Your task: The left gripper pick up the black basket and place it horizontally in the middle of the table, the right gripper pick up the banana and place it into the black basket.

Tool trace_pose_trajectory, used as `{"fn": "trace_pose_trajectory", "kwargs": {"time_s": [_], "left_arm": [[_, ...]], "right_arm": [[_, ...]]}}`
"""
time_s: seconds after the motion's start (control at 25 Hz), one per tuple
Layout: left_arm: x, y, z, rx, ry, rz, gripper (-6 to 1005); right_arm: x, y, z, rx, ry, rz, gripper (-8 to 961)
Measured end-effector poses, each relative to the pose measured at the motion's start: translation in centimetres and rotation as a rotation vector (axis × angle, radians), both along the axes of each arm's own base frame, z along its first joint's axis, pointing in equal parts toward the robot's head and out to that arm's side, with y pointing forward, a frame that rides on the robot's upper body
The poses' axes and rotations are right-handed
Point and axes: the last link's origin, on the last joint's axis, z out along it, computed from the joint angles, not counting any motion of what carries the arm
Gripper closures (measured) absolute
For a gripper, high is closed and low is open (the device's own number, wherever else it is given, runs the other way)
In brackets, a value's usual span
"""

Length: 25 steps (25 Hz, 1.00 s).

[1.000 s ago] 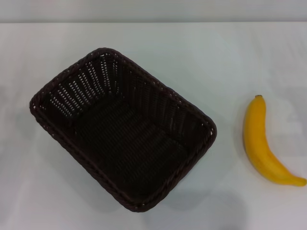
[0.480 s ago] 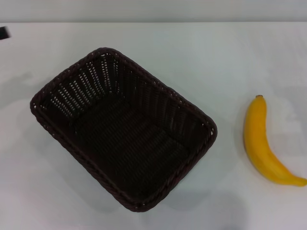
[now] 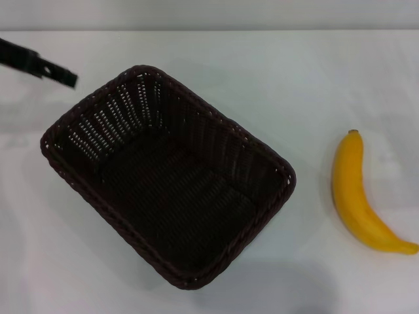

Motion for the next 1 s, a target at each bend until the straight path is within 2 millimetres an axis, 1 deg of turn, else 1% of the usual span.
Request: {"fn": "trace_pose_trajectory", "kwargs": {"time_s": [0.04, 0.08, 0.2, 0.28, 0.4, 0.76, 1.0], "left_arm": [[0.5, 0.1, -1.0, -0.043, 0.063, -0.015, 170], [0.5, 0.1, -1.2, -0.049, 0.071, -0.016, 177], [0.8, 0.1, -2.7, -0.094, 0.144, -0.031, 199], [0.9, 0.2, -3.5, -0.097, 0.160, -0.036, 207], [1.0, 0.4, -4.3, -0.087, 0.158, -0.050, 209], [0.2, 0.4, -7.5, -0.093, 0.143, -0.054, 213], [0.0, 0.5, -8.4, -0.082, 0.132, -0.072, 215]], "right_arm": [[0.0, 0.0, -0.1, -0.001, 0.002, 0.001, 111], [-0.1, 0.0, -0.1, -0.001, 0.004, 0.004, 112], [0.0, -0.2, -0.1, 0.000, 0.007, 0.006, 112], [0.0, -0.2, -0.1, 0.000, 0.008, 0.006, 112], [0.0, -0.3, -0.1, 0.001, 0.007, 0.005, 112], [0.0, -0.1, 0.2, 0.008, 0.002, 0.004, 112], [0.3, -0.4, 0.2, 0.010, 0.003, -0.004, 112]]}}
